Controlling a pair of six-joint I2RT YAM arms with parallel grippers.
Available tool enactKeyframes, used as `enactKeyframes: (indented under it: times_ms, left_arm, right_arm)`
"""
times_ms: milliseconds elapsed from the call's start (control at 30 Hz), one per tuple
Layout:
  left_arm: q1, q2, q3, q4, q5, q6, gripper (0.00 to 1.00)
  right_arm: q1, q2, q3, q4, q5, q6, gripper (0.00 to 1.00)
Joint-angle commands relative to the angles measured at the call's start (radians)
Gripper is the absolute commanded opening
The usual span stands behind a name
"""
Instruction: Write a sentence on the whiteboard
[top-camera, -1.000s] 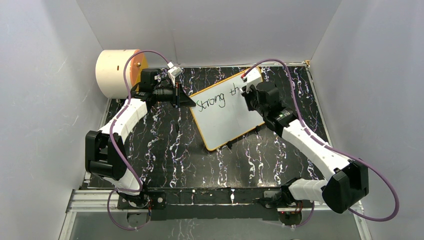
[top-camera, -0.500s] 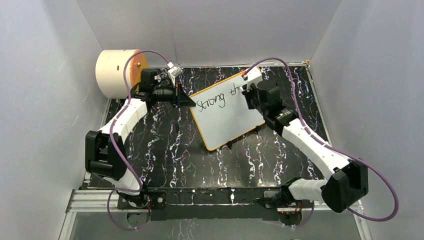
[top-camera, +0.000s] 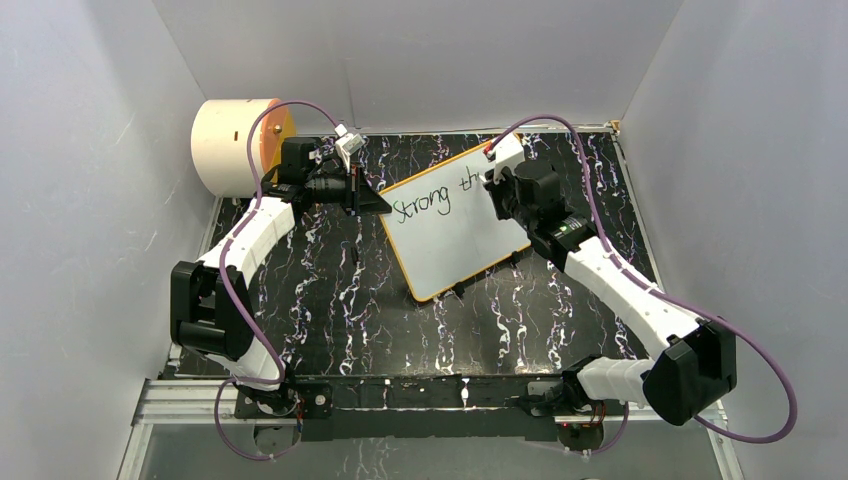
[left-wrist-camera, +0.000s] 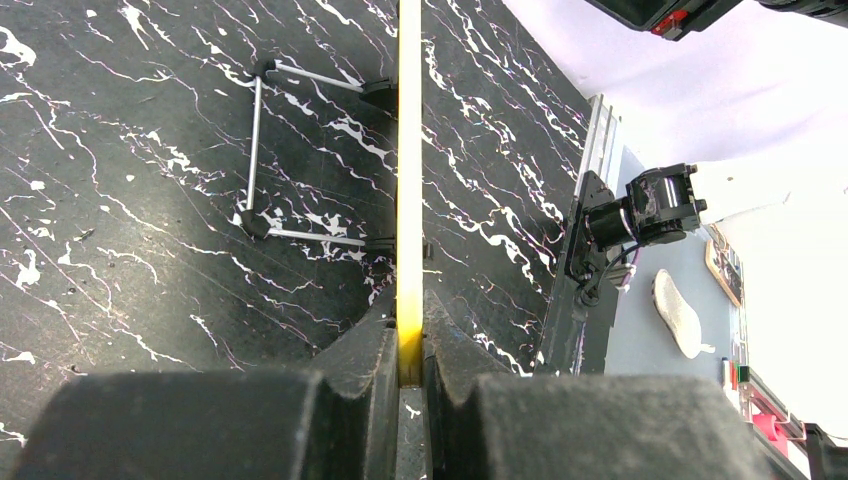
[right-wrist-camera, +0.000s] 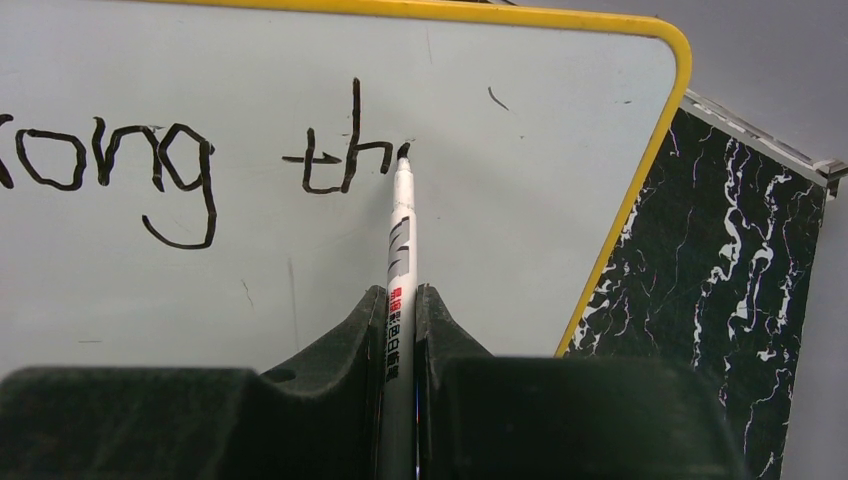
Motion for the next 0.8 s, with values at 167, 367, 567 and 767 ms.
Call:
enactKeyframes:
  times_ms: [167, 367, 567, 767]
  left_arm:
    - [-0.003, -0.007, -0.009, -0.026, 0.024, 0.021, 0.00]
    - [-0.004, -0.007, -0.008, -0.026, 0.026, 0.021, 0.00]
    - [-0.004, -0.005, -0.008, -0.027, 0.026, 0.020, 0.00]
    - [-0.004, -0.007, -0.009, -0.026, 0.027, 0.021, 0.00]
  right_arm:
    - [-0.004, -0.045, -0.006, -0.029, 0.002, 0.017, 0.00]
    - [-0.005, -0.052, -0.020, -0.037, -0.001, 0.023, 0.00]
    - [-0.004, -0.051, -0.022, -0.024, -0.005, 0.026, 0.00]
    - [-0.004, -0.037, -0.013, 0.011, -0.007, 0.026, 0.00]
